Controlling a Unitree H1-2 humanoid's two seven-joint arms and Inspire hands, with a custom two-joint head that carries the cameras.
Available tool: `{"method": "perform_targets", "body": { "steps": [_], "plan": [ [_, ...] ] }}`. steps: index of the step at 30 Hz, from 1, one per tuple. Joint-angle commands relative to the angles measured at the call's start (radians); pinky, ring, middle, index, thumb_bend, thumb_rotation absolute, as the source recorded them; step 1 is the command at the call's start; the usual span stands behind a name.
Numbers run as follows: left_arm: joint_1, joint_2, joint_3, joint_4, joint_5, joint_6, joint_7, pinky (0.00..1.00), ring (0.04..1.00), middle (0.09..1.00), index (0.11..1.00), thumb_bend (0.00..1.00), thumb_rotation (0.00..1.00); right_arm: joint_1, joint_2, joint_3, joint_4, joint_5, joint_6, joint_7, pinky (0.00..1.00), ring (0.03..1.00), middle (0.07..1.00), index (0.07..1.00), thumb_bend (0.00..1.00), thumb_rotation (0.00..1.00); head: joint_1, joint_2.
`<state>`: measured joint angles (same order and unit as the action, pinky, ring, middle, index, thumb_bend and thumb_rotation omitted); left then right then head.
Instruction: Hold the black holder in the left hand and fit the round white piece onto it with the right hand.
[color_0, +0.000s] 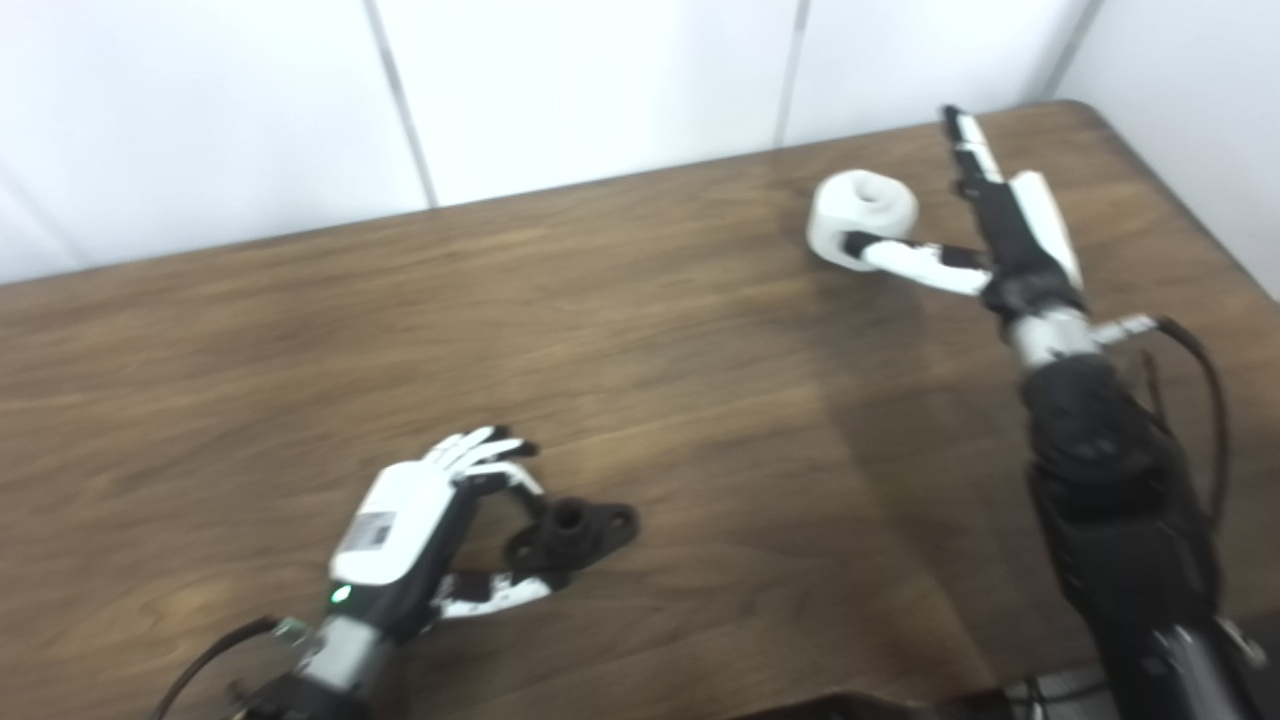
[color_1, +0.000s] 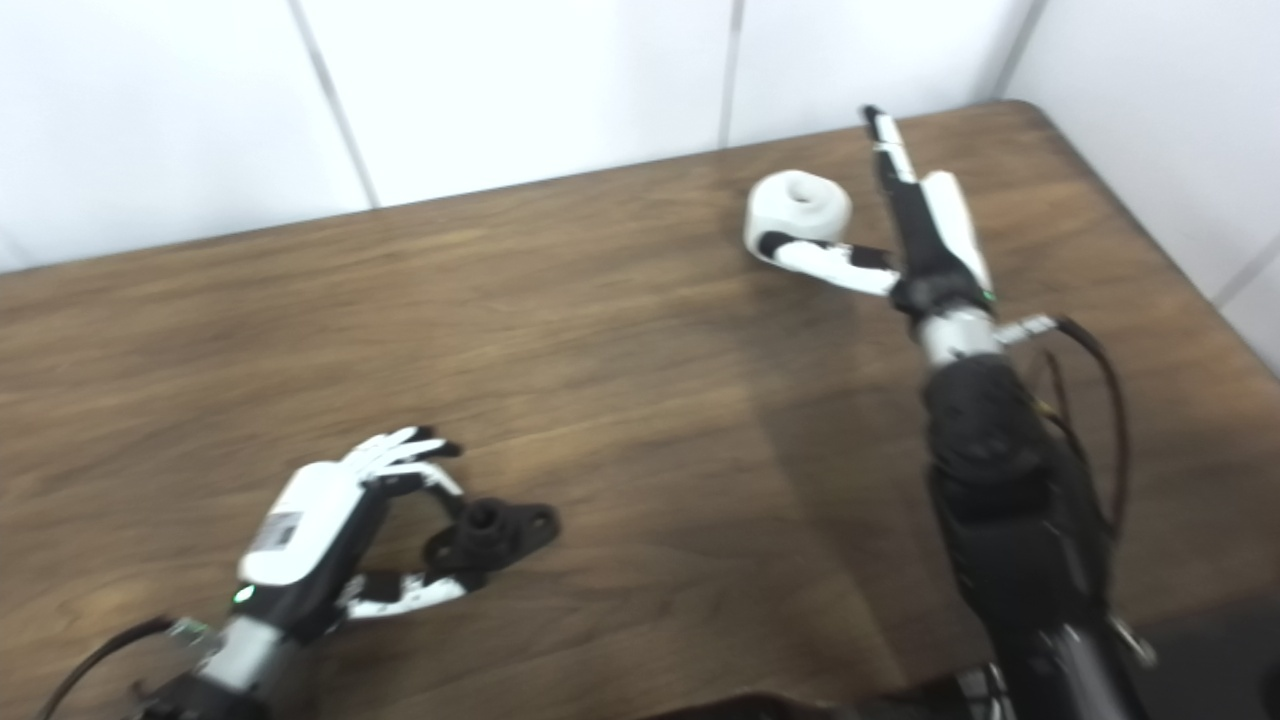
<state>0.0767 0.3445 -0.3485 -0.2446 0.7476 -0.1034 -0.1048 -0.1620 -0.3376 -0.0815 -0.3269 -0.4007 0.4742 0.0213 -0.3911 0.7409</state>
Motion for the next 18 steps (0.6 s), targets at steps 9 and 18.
{"method": "perform_targets", "body": {
  "steps": [9, 18],
  "plan": [
    [0.035, 0.059, 0.025, 0.097, 0.016, -0.033, -0.002, 0.88, 0.881, 0.805, 0.486, 0.52, 0.06, -0.161, -0.075, 0.018, 0.146, -0.128, -0.005, 0.047, 0.94, 1.0, 0.994, 0.969, 0.77, 0.37, -0.039, -0.024],
    [0.045, 0.06, 0.031, 0.116, 0.007, -0.064, 0.026, 0.87, 0.876, 0.802, 0.486, 0.52, 0.06, -0.221, -0.003, -0.068, 0.227, -0.334, -0.005, 0.17, 0.94, 1.0, 0.983, 0.931, 0.78, 0.31, -0.029, -0.042]
  ]
}}
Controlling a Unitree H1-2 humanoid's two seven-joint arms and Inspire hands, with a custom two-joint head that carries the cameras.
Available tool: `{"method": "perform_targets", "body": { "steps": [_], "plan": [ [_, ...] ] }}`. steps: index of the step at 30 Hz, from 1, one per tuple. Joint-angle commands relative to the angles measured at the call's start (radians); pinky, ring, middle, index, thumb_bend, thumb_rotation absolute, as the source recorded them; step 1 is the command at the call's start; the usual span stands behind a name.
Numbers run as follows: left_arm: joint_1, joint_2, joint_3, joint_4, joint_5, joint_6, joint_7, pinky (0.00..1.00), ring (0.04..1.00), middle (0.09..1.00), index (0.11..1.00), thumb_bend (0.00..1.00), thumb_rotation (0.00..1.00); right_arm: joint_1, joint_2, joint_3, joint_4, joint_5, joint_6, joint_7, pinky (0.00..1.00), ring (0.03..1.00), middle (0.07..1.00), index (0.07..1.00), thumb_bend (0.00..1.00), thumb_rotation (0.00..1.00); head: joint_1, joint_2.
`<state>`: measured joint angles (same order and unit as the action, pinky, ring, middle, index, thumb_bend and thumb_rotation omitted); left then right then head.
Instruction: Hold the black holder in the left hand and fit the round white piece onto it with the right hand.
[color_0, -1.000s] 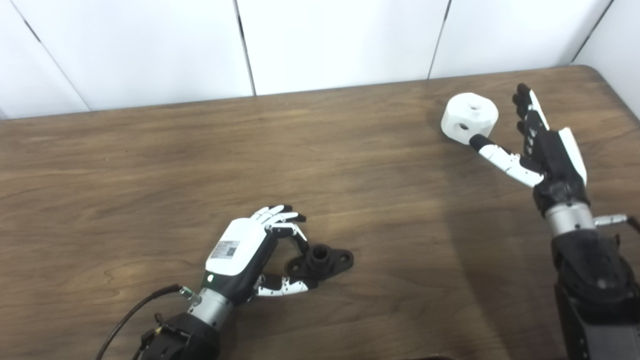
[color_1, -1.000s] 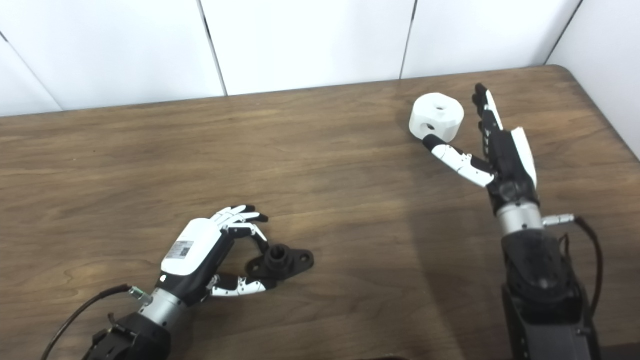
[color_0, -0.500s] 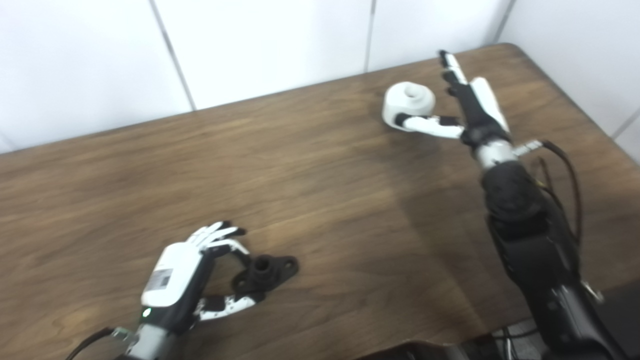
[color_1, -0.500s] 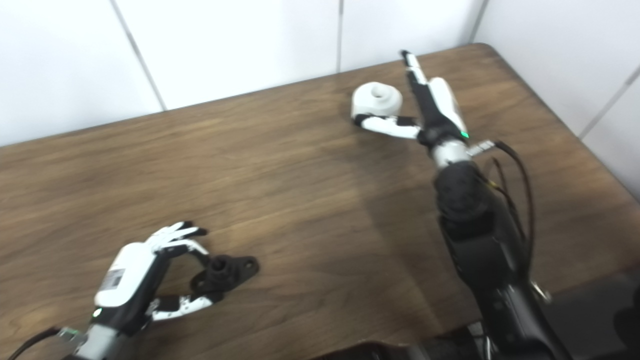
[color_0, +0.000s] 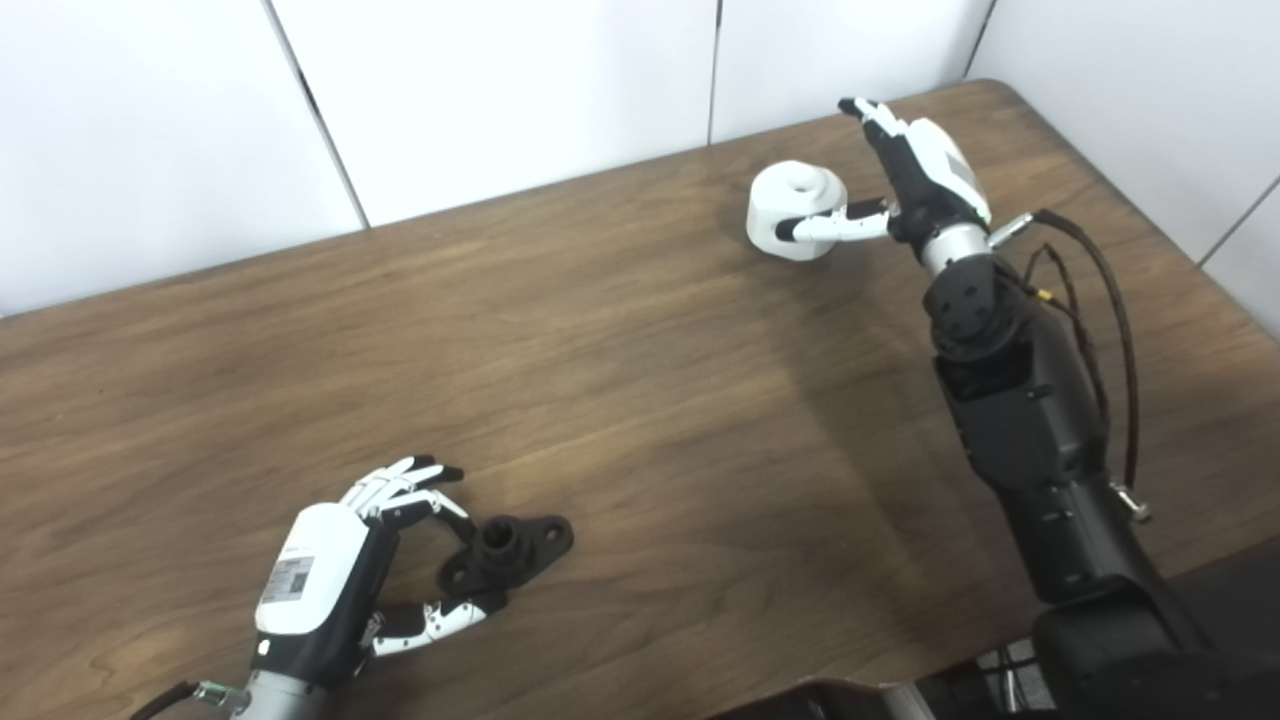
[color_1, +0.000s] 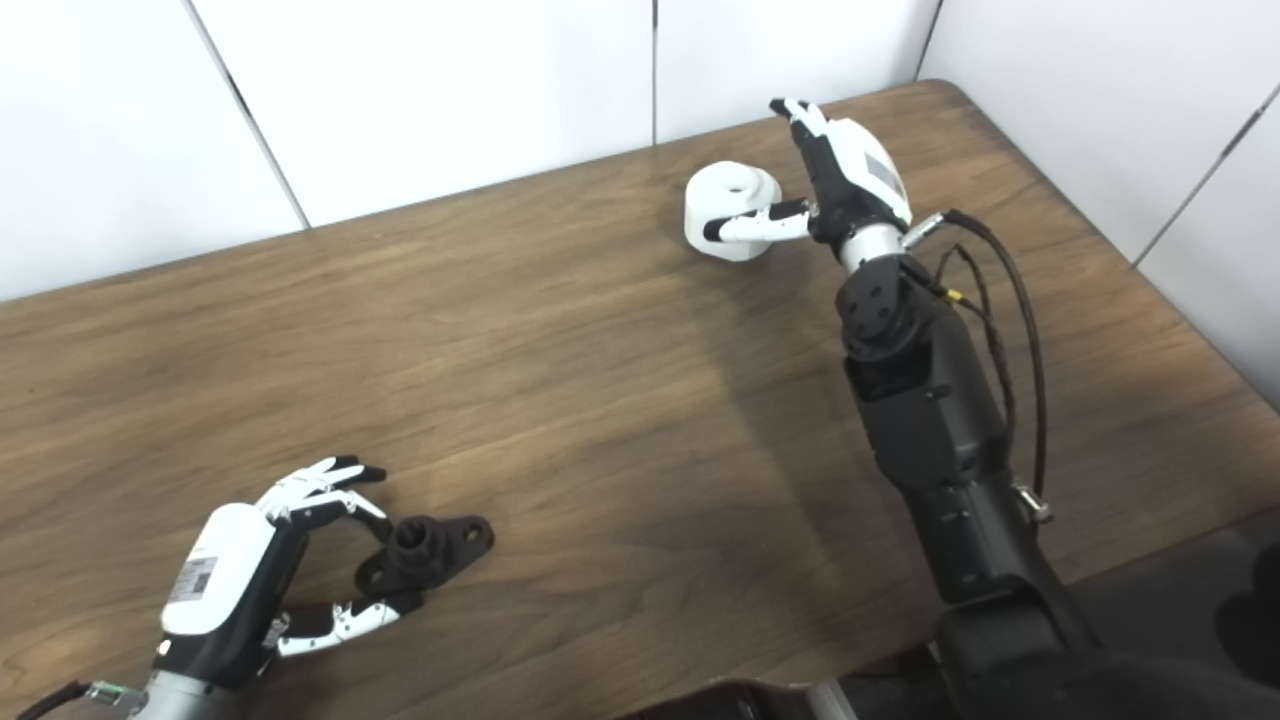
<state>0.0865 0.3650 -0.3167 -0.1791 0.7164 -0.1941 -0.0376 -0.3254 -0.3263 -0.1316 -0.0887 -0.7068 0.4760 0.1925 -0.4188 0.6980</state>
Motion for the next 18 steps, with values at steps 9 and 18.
{"method": "perform_targets", "body": {
  "steps": [9, 18],
  "plan": [
    [0.039, 0.032, -0.006, 0.058, 0.041, 0.025, -0.035, 0.87, 0.877, 0.802, 0.486, 0.52, 0.06, -0.107, -0.015, -0.041, 0.072, -0.096, -0.006, 0.044, 0.93, 1.0, 1.0, 0.917, 0.79, 0.31, 0.019, -0.026],
    [0.048, 0.024, -0.02, 0.076, 0.051, 0.027, -0.02, 0.88, 0.888, 0.806, 0.486, 0.52, 0.06, -0.104, -0.018, -0.042, 0.11, -0.112, -0.006, 0.046, 0.89, 1.0, 1.0, 0.864, 0.8, 0.31, 0.065, -0.114]
  ]
}}
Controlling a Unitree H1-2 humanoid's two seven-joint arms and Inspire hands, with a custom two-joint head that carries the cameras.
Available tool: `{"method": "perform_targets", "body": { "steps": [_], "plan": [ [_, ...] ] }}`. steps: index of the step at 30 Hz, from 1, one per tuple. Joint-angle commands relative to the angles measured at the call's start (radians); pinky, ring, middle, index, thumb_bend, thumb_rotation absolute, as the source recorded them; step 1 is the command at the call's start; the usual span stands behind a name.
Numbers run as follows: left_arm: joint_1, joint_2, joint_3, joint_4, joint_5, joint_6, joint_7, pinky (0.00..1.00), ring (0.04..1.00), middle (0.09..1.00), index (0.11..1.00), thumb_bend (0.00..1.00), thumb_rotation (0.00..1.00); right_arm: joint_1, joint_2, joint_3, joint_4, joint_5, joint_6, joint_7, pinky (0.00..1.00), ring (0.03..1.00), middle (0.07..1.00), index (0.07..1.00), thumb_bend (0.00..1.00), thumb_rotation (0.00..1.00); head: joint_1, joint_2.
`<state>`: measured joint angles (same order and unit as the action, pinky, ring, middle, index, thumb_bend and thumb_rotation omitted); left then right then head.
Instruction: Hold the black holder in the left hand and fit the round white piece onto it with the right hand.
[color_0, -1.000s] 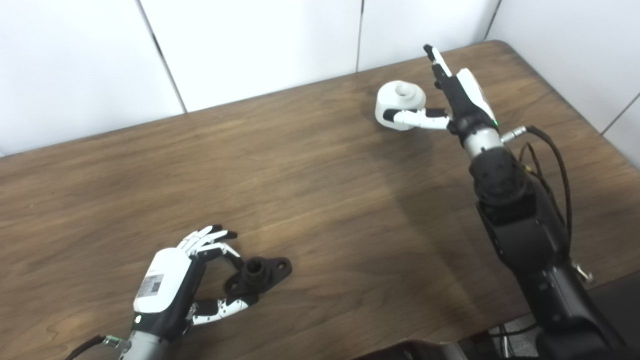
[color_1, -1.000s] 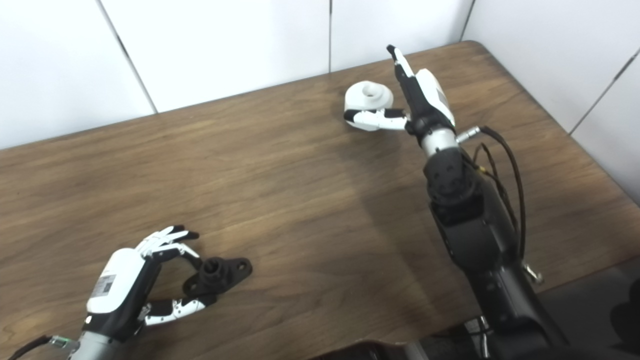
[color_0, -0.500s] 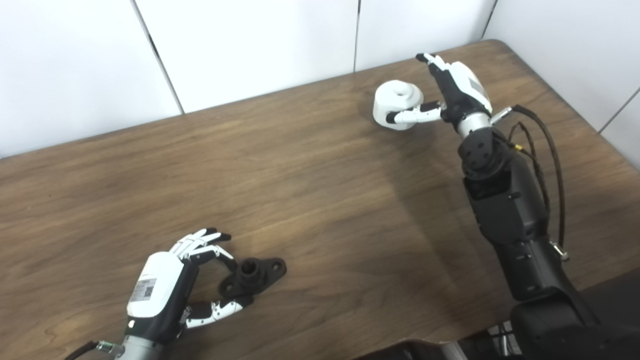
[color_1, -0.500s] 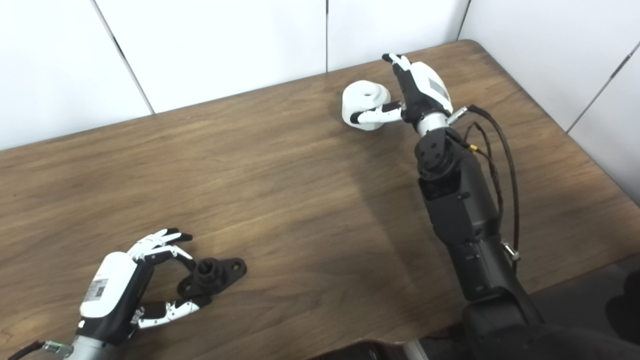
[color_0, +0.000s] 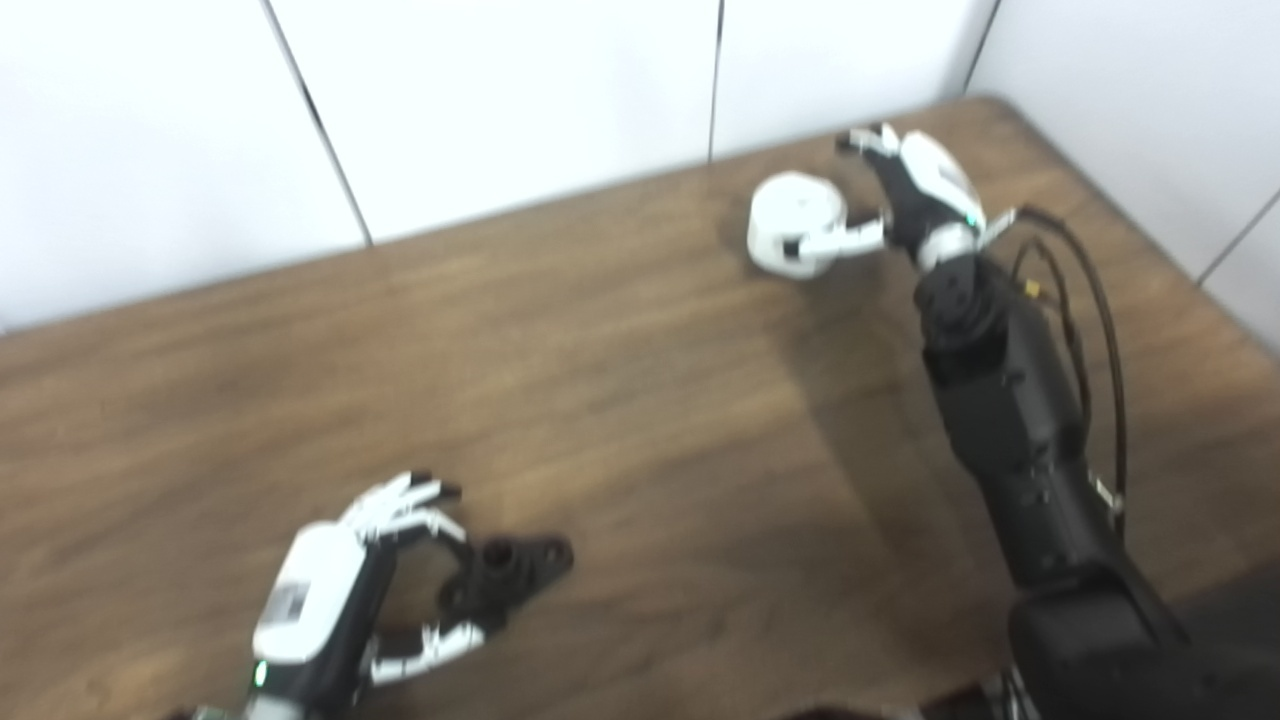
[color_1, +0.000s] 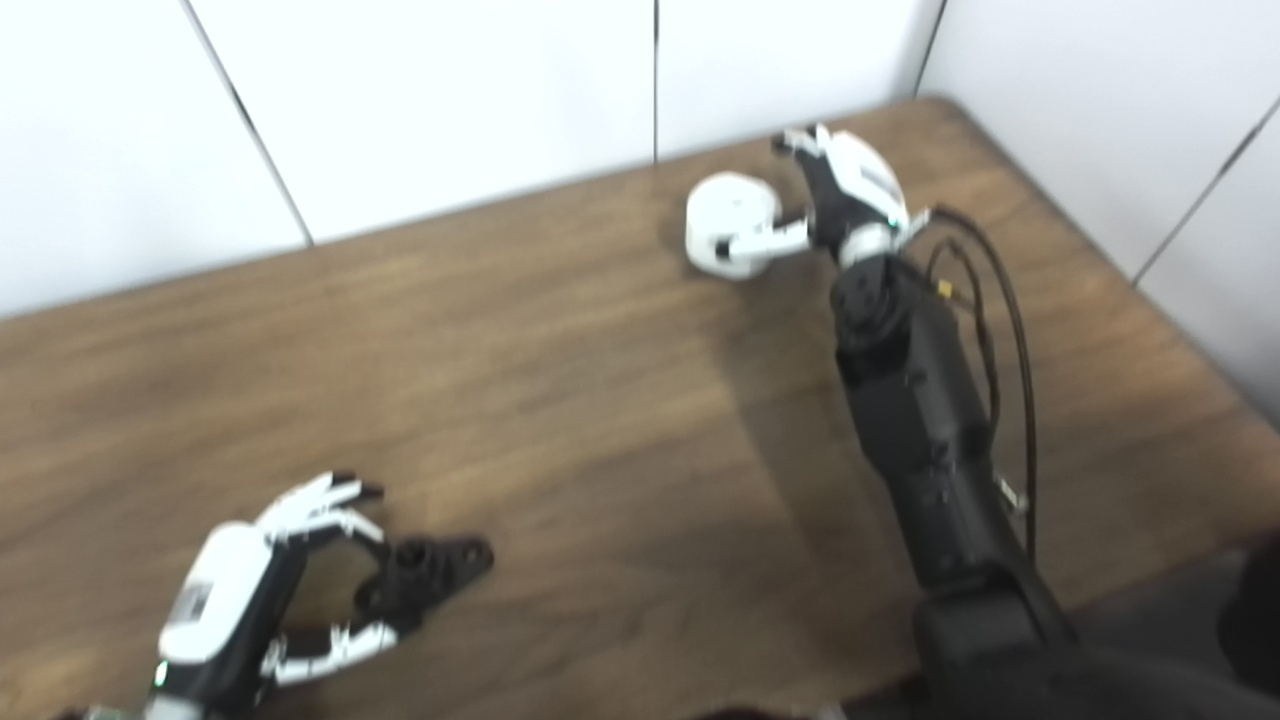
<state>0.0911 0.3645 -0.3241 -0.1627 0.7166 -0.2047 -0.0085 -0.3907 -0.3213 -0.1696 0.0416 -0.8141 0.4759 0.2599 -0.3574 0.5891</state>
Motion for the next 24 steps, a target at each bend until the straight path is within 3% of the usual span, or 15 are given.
{"method": "perform_targets", "body": {
  "steps": [1, 4, 24],
  "plan": [
    [0.044, 0.023, -0.014, 0.063, 0.052, 0.036, -0.044, 0.88, 0.888, 0.806, 0.486, 0.52, 0.06, -0.037, -0.024, -0.002, -0.016, -0.004, -0.006, -0.022, 0.89, 1.0, 1.0, 0.864, 0.8, 0.3, 0.005, -0.007],
    [0.045, 0.022, -0.02, 0.068, 0.056, 0.036, -0.035, 0.87, 0.882, 0.802, 0.486, 0.52, 0.06, -0.034, -0.03, 0.006, -0.005, 0.007, -0.006, -0.028, 0.93, 1.0, 1.0, 0.862, 0.8, 0.31, 0.01, -0.017],
    [0.055, 0.017, -0.034, 0.073, 0.059, 0.042, -0.008, 0.89, 0.89, 0.808, 0.486, 0.52, 0.06, 0.003, -0.063, 0.077, 0.02, 0.131, -0.021, -0.195, 0.9, 0.986, 0.939, 0.762, 0.78, 0.25, 0.02, -0.031]
  ]
}}
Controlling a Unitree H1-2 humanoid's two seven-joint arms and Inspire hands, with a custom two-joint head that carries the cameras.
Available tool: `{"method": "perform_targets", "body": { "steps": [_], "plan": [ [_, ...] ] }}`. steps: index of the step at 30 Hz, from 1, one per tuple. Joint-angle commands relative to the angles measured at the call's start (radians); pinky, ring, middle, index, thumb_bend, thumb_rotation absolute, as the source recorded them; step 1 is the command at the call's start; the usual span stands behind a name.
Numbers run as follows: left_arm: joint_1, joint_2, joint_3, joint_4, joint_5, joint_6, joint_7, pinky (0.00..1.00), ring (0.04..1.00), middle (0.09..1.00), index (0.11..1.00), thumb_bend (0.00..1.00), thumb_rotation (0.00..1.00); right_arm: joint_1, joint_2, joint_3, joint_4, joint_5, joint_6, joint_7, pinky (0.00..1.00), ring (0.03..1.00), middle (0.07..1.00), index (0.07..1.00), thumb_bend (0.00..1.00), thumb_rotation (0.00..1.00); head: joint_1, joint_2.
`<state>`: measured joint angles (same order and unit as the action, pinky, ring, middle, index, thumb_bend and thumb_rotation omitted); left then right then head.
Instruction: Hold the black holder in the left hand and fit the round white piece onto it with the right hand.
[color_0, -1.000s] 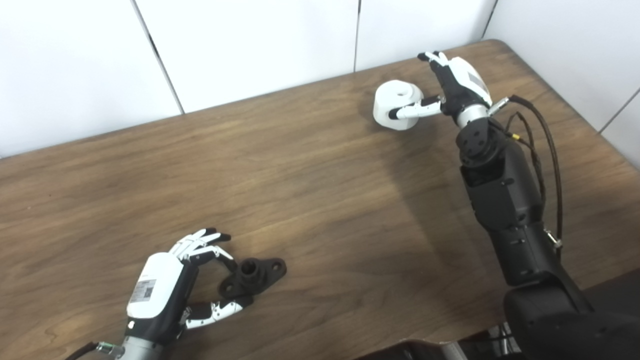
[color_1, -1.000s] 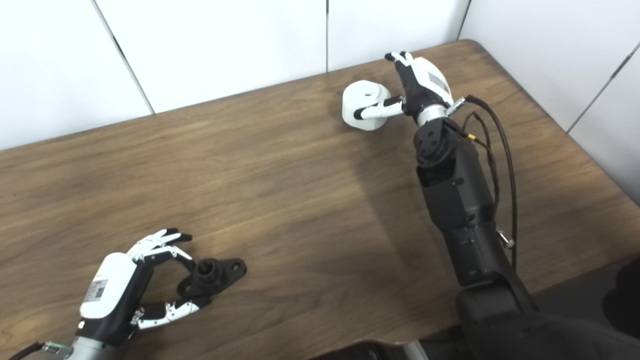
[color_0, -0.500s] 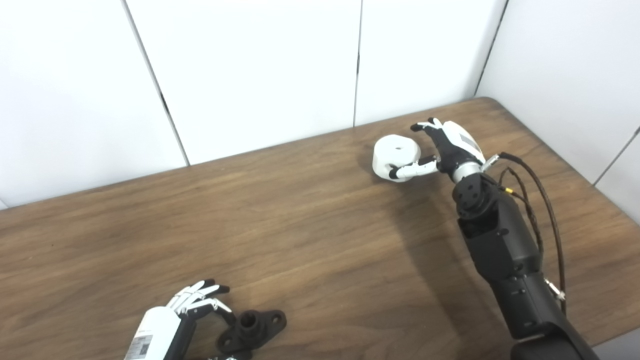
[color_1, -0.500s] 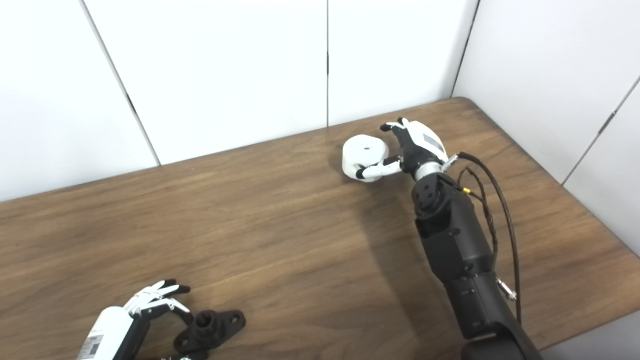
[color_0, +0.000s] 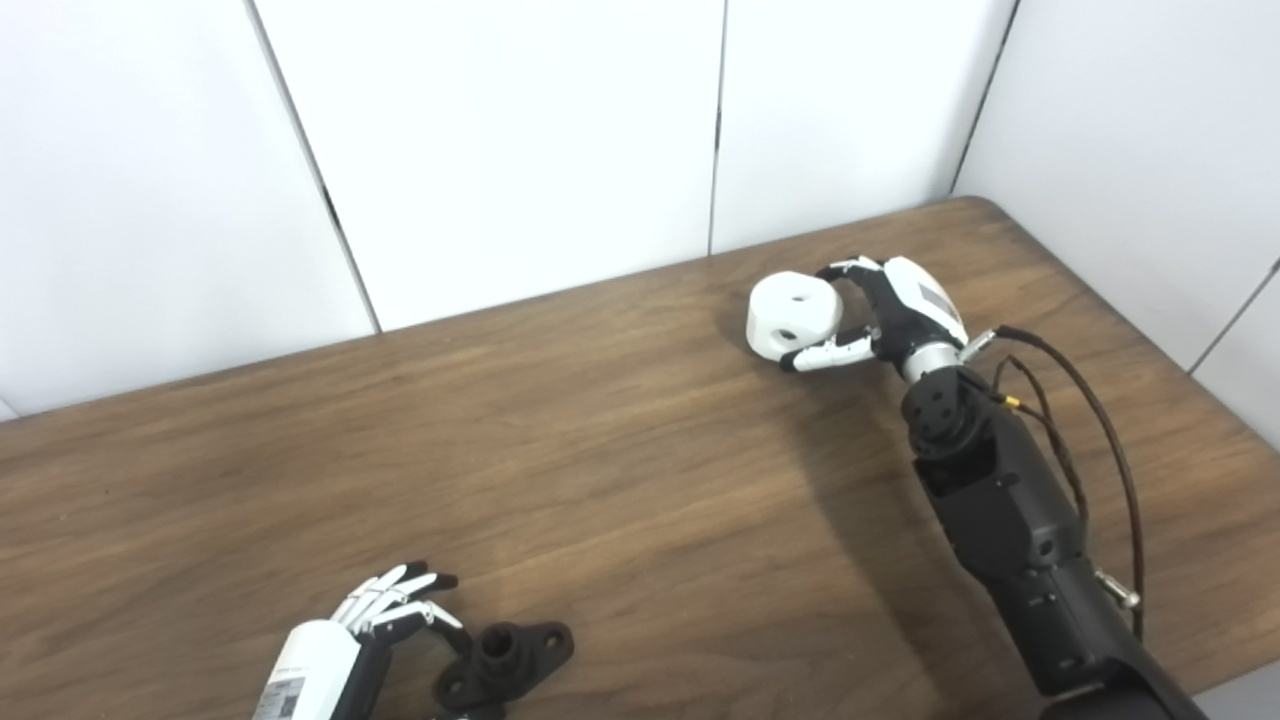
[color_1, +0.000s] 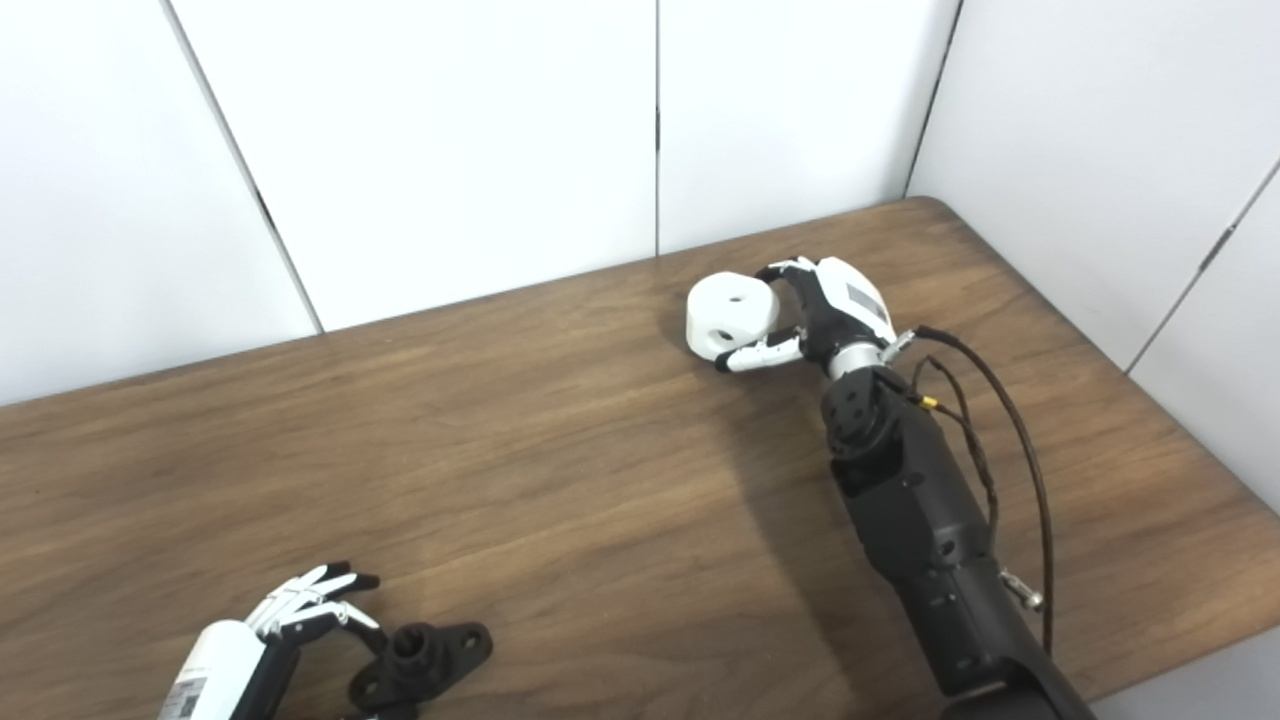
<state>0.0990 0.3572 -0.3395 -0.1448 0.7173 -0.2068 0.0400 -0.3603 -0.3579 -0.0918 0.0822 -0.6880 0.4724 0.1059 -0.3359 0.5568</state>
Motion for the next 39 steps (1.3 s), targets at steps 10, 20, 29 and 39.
{"method": "perform_targets", "body": {
  "steps": [10, 20, 29, 39],
  "plan": [
    [0.053, 0.022, -0.019, 0.044, 0.062, 0.056, -0.065, 0.9, 0.897, 0.812, 0.486, 0.52, 0.06, -0.025, -0.034, 0.007, -0.02, 0.051, -0.036, -0.112, 0.84, 0.959, 0.916, 0.653, 0.76, 0.21, 0.007, 0.004],
    [0.057, 0.021, -0.022, 0.038, 0.065, 0.056, -0.067, 0.9, 0.898, 0.811, 0.486, 0.52, 0.06, -0.023, -0.041, 0.02, -0.017, 0.08, -0.031, -0.133, 0.83, 0.95, 0.908, 0.646, 0.77, 0.21, 0.006, 0.007],
    [0.058, 0.019, -0.022, 0.034, 0.062, 0.061, -0.073, 0.9, 0.9, 0.813, 0.486, 0.52, 0.06, -0.021, -0.051, 0.033, -0.016, 0.093, -0.029, -0.135, 0.81, 0.941, 0.89, 0.617, 0.76, 0.21, 0.009, 0.01],
    [0.058, 0.016, -0.026, 0.026, 0.068, 0.068, -0.077, 0.9, 0.9, 0.816, 0.486, 0.52, 0.06, -0.017, -0.053, 0.04, -0.007, 0.104, -0.051, -0.178, 0.85, 0.945, 0.86, 0.487, 0.52, 0.14, 0.011, 0.013]
  ]
}}
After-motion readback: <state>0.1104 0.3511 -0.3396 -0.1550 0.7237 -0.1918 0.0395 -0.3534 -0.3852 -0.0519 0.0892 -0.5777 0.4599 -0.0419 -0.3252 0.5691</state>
